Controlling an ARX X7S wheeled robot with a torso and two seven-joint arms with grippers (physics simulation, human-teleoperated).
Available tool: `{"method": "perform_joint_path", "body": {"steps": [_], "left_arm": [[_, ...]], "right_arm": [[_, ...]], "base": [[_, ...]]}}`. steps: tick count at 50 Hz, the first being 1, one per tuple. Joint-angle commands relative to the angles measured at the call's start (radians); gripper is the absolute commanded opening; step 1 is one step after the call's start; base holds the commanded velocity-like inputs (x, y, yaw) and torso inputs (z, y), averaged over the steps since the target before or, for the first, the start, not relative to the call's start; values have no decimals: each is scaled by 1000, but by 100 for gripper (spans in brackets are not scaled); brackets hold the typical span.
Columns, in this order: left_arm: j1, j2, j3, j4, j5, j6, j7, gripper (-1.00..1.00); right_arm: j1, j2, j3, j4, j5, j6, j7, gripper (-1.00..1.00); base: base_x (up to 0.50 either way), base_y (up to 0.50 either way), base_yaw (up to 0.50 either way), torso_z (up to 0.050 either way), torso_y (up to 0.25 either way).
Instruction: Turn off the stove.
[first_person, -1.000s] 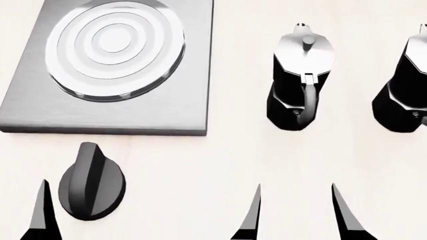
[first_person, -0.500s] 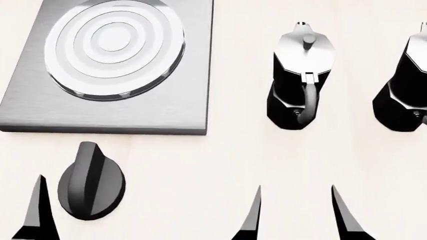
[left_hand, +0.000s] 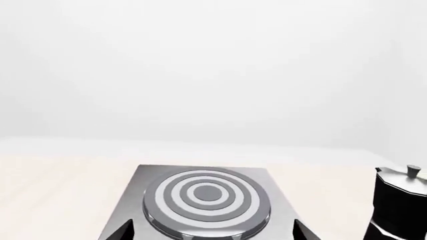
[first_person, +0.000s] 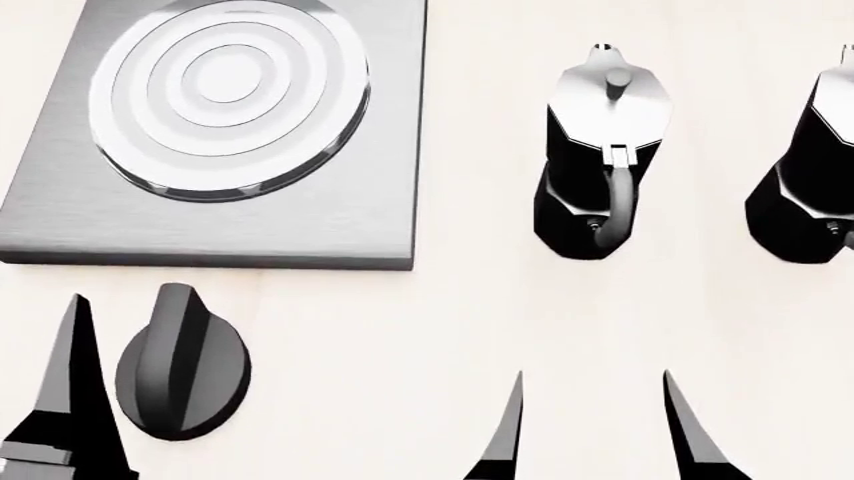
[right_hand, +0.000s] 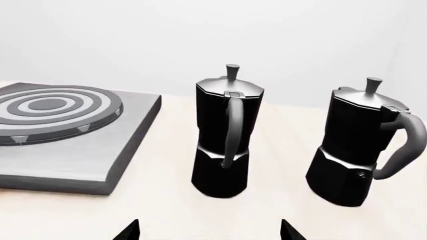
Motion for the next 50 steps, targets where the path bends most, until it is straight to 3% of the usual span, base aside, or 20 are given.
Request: {"method": "perform_joint_path", "body": {"steps": [1,22,50], "left_arm": [[-53,25,58,-15,59,-7,-25,100],[-88,119,170,-288,215,127,-59,100],[-127,146,208,-552,261,237,-58,100]], "right_arm": [[1,3,-1,2,1,2,5,100],[7,5,-7,15,10,8,8,100],[9,19,-6,-9,18,20,17,100]], "base": [[0,0,0,0,0],[0,0,0,0,0],[0,0,0,0,0]]}}
